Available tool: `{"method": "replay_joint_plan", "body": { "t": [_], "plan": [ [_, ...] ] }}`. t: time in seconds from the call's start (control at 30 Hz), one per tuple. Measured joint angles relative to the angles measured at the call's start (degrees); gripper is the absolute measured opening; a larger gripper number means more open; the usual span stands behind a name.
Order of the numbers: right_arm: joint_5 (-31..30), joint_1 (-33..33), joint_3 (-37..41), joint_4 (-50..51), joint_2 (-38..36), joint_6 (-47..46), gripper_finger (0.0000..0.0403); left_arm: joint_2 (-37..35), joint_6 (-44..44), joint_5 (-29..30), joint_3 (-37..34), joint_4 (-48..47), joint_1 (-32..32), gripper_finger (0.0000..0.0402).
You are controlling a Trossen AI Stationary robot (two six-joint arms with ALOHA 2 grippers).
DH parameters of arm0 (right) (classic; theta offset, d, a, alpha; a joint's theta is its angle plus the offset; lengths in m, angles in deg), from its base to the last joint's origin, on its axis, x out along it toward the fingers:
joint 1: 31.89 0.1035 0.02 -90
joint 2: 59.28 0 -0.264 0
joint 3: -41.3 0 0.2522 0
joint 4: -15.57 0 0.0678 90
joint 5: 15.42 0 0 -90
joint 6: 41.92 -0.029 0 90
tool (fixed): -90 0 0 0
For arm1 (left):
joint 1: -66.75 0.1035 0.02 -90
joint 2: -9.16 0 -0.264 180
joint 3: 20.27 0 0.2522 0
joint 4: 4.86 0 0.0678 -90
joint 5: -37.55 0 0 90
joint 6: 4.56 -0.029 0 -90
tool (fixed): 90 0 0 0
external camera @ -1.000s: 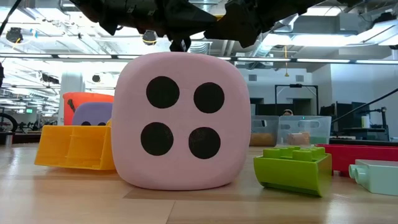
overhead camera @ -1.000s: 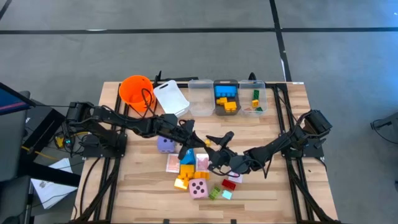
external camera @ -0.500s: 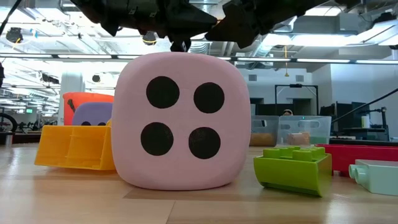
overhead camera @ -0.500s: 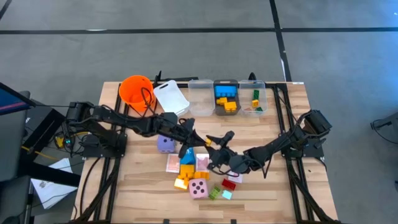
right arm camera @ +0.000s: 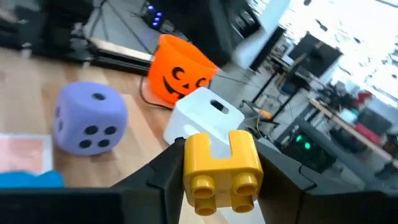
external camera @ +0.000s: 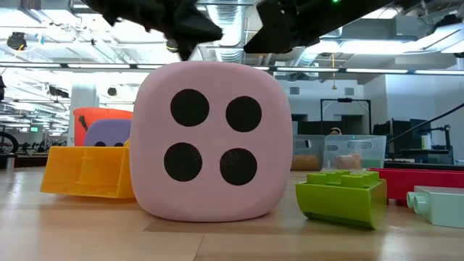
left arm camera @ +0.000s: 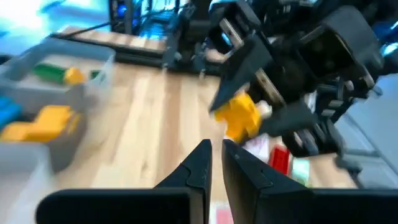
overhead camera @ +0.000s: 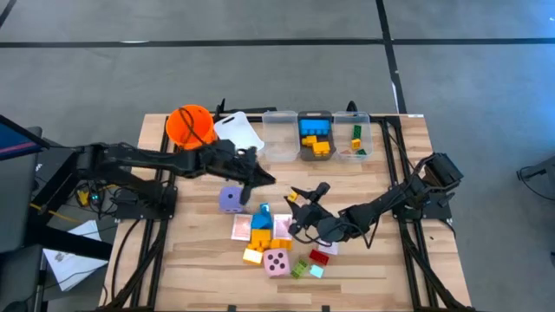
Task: Pick & Place Toys
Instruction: Put the small yellow game piece into the right transparent bin
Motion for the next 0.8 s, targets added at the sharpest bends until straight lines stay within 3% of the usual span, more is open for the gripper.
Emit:
{"method": "replay_joint_plan", "body": {
  "t": [0.13,0.23,0.47,0.67,0.8],
  "plan": [
    [-2.82,-0.80,0.00,5.51,-2.33,-5.52,0.0137,-7.25,-4.09,6.78,-0.03,-7.84,0.13,0.0033],
    [-3.20,-1.50,0.02,16.18,-5.51,-13.05,0.0131,-11.56,-4.66,14.03,-0.03,-13.07,-0.57,0.0032],
    [-3.64,-4.75,0.00,50.91,-15.37,-44.83,0.0178,-16.68,-4.59,29.30,-0.05,-22.36,-3.28,0.0031],
    [-5.63,-10.33,0.25,83.26,-21.15,-77.77,0.0165,-15.37,-3.95,32.16,-0.05,-22.39,-5.03,0.0030],
    [-5.49,-15.55,0.26,94.51,-22.01,-89.19,0.0135,-12.53,-2.45,32.32,-0.05,-21.36,-5.13,0.0030]
  ]
}}
